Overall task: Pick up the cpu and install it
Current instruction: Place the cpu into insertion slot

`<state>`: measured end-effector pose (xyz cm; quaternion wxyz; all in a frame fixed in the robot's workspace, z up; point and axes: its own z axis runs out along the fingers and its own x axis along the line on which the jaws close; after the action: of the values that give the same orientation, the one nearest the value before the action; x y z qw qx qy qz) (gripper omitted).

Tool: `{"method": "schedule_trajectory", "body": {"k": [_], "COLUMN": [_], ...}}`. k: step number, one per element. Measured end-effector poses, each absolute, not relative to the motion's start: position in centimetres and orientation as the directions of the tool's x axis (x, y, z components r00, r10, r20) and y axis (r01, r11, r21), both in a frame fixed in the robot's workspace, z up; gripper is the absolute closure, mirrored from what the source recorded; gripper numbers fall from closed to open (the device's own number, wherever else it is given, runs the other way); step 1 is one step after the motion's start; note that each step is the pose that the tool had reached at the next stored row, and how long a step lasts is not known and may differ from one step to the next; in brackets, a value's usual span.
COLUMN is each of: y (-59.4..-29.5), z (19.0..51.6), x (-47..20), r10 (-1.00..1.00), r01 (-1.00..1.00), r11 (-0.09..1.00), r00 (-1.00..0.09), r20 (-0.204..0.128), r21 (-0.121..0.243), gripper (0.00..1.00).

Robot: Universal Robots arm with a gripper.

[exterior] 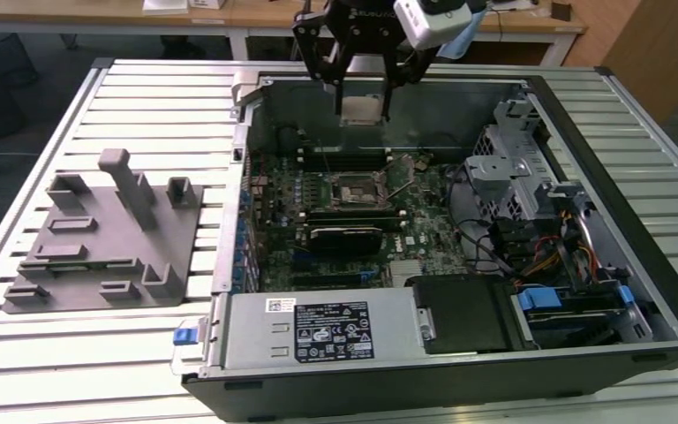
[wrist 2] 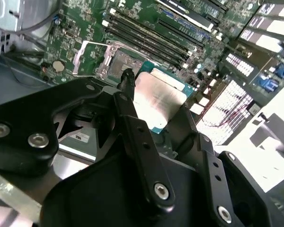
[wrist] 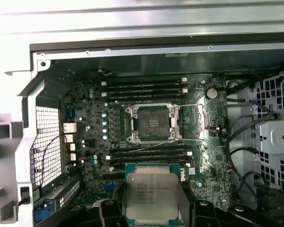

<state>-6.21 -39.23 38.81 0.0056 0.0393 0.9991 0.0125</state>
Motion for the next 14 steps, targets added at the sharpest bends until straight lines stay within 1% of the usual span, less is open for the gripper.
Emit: {"method": "schedule_trajectory", "body": {"k": [14], "y": [-39.18], "z": [38.72], "x": [-6.21], "r10": [0.286], "r01": [0.286], "r11": [0.958], "r00": [-0.958], "r20": [-0.010], "r21": [0.025], "gripper": [0.47]}}
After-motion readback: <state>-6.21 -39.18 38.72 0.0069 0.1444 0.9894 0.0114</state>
